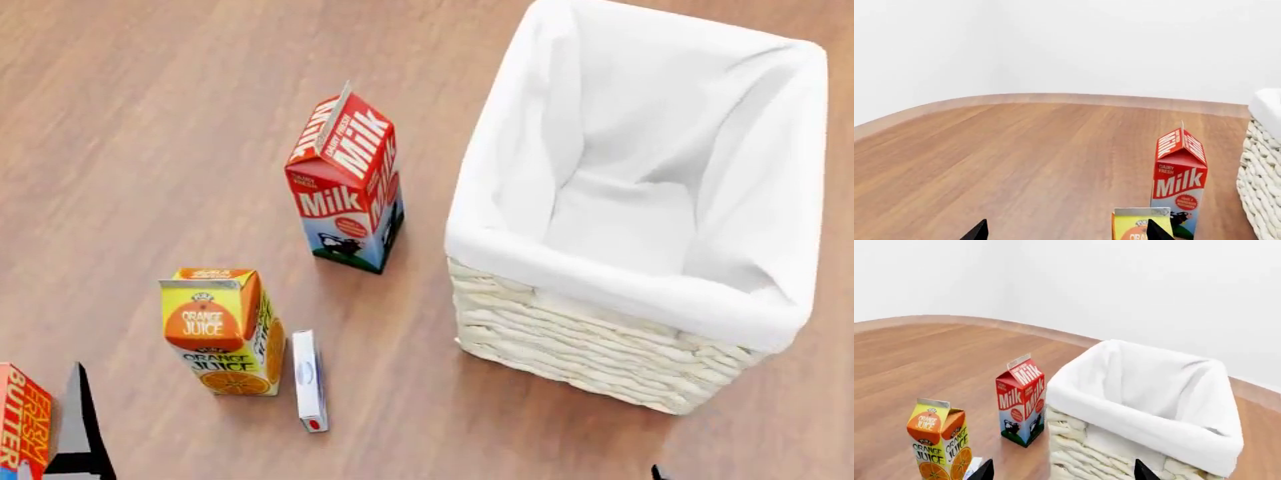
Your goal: Pick up the alphabet soup and the tomato sauce, and put them in the basket.
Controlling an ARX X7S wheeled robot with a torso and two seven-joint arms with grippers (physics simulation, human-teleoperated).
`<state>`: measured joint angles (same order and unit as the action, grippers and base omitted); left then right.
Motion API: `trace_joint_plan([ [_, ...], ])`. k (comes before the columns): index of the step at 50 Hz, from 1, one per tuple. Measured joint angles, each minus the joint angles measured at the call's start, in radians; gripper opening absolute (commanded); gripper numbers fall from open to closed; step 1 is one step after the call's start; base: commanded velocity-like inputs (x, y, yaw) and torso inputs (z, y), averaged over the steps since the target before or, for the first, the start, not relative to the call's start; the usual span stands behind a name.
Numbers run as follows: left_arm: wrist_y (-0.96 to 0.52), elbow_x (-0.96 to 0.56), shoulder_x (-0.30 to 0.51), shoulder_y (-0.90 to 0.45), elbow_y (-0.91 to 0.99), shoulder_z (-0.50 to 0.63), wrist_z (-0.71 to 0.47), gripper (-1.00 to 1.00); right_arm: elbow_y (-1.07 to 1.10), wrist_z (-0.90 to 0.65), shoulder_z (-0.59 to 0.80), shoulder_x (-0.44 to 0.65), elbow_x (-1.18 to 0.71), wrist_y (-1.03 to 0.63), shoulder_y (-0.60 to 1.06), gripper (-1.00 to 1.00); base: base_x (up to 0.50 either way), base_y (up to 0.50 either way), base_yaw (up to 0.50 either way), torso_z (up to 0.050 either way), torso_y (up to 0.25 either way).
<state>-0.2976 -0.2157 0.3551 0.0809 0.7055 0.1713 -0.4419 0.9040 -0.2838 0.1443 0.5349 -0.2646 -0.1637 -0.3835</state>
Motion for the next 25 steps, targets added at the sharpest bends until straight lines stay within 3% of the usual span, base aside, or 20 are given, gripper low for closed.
trace_joint_plan([
  [25,0.005,-0.002,0.007,0.002,0.003,0.011,-0.007,1.0,-0.108,0.045,0.115,0.01,0.131,0.142,-0.16,1.0,0.0,0.0,0.0,0.0,0.0],
])
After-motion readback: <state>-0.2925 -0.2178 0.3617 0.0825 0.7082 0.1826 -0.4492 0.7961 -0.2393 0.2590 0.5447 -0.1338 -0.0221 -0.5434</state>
